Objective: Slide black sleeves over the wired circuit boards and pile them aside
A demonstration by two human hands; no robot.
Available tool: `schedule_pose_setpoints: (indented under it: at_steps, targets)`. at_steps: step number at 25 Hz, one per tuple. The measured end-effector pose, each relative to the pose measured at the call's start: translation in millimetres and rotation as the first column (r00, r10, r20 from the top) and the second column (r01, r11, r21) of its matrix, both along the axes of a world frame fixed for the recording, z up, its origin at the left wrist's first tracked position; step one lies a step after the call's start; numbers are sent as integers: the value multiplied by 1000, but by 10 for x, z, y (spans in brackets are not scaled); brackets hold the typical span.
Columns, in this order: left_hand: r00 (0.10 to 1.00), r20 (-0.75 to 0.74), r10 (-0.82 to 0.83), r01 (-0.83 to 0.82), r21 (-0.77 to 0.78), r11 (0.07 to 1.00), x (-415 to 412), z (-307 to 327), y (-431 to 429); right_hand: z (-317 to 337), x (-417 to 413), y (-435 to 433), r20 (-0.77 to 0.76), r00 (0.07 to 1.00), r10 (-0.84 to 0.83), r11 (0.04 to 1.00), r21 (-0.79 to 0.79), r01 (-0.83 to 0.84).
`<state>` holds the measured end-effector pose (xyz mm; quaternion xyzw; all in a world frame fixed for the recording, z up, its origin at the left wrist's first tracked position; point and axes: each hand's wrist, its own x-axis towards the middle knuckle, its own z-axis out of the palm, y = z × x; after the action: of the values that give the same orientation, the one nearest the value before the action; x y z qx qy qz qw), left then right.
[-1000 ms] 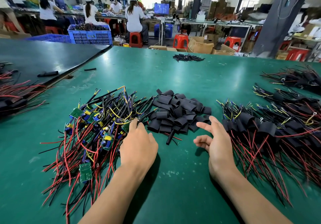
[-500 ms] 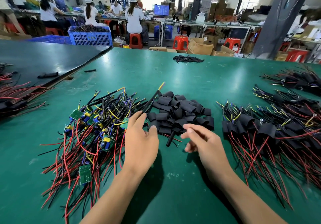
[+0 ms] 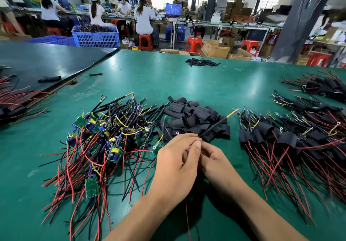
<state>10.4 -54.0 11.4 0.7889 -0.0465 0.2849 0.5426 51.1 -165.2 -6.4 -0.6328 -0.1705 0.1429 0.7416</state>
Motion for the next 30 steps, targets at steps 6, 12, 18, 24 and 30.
schedule_pose_setpoints:
  at_steps: [6, 12, 18, 24, 30]
  targets:
    - [988, 13, 154, -151, -126, 980, -31, 16, -34, 37, 0, 52, -192, 975, 115, 950, 306, -51]
    - [958, -136, 251, -271, -160, 949, 8, -37, 51, 43, 37, 73, -145, 989, 39, 951, 311, 8]
    - [929, -183, 320, -358, -236, 903, 59, -20, 137, 63, 50, 28, -142, 988, 68, 942, 334, -17]
    - [954, -165, 249, -275, -159, 948, 56, -6, 153, 73, 66, 17, -132, 990, 56, 949, 315, -11]
    - [941, -158, 299, -319, -120, 940, 97, -14, 198, 40, 104, 17, -86, 995, -43, 951, 303, 68]
